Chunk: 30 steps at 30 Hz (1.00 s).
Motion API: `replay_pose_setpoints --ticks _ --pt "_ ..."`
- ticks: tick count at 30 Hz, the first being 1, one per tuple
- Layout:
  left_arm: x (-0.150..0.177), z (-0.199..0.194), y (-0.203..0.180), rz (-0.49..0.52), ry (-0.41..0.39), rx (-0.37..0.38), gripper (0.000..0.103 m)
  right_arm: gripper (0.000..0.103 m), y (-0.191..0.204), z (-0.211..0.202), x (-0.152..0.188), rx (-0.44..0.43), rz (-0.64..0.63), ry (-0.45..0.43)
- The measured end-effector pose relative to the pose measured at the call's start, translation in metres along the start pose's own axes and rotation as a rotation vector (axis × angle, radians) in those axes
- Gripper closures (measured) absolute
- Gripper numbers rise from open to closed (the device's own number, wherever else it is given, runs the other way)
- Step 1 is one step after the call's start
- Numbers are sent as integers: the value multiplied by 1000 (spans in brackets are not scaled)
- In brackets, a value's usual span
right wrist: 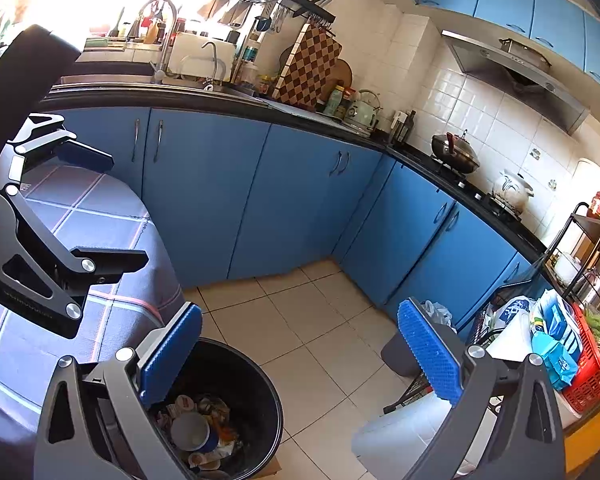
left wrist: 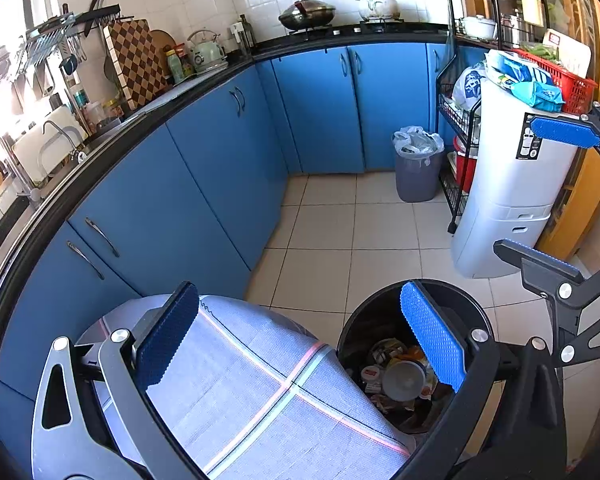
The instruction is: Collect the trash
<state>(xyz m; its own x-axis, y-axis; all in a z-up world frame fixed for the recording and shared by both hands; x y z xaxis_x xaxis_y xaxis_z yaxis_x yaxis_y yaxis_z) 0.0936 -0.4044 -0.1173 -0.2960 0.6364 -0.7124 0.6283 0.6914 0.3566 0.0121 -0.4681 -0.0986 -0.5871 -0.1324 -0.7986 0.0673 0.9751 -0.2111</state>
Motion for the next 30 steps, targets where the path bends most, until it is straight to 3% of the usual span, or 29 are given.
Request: replay_pose_setpoints --ticks 30 --pt "6 -3 0 -62 32 81 3 7 -5 -2 5 5 2 3"
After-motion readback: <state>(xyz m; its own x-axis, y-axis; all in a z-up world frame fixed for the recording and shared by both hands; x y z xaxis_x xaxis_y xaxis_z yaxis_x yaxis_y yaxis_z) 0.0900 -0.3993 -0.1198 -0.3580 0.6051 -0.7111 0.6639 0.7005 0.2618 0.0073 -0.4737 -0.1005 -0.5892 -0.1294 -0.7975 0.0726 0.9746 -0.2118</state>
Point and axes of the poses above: each gripper's, at about its wrist camera, not at the fingertips, and z roughly the way its jaws point, y to its left, x to its underside, the point moved 7 cm from there along z, roughly the way its jaws point, and after that the axes turned 12 degrees about -x, right-handed, at the moved point
